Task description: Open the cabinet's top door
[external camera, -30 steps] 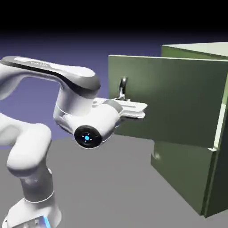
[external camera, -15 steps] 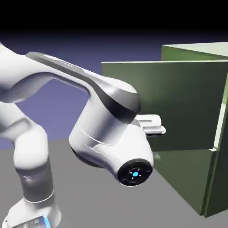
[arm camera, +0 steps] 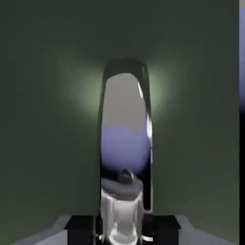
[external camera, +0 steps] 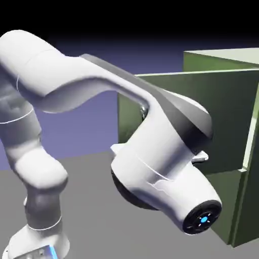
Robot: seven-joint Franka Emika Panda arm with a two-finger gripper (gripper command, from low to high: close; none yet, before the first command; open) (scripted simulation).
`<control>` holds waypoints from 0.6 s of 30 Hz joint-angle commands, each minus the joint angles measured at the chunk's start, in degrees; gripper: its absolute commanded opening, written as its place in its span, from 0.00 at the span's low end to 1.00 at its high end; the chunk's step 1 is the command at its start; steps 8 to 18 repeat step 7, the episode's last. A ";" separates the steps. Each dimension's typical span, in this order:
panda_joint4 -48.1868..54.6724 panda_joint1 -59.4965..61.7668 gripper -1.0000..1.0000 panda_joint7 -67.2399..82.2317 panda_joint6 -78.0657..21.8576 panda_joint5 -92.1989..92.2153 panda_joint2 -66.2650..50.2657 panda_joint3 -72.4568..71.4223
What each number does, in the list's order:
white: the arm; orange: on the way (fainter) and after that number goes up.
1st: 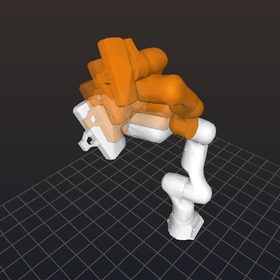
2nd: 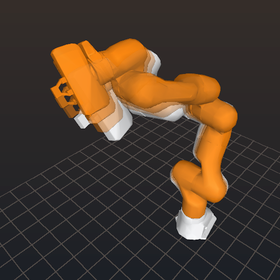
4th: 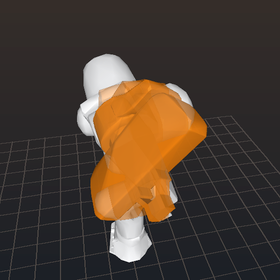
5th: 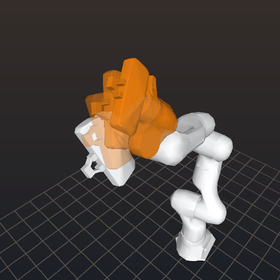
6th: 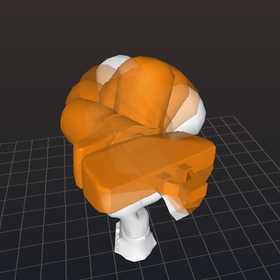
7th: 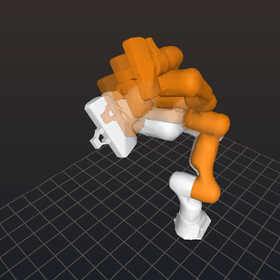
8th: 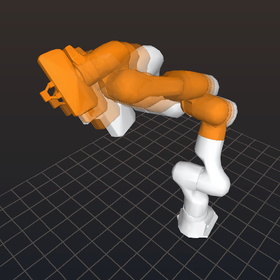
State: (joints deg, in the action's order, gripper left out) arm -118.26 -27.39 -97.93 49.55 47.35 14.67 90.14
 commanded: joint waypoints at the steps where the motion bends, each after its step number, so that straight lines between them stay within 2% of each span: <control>1: 0.63 -2.05 0.00 -0.52 0.15 -0.60 1.03 1.61; 7: 6.46 -14.51 0.00 -5.06 0.77 -5.16 9.42 10.24; 18: 6.46 -14.51 0.00 -5.06 0.77 -5.16 9.42 10.24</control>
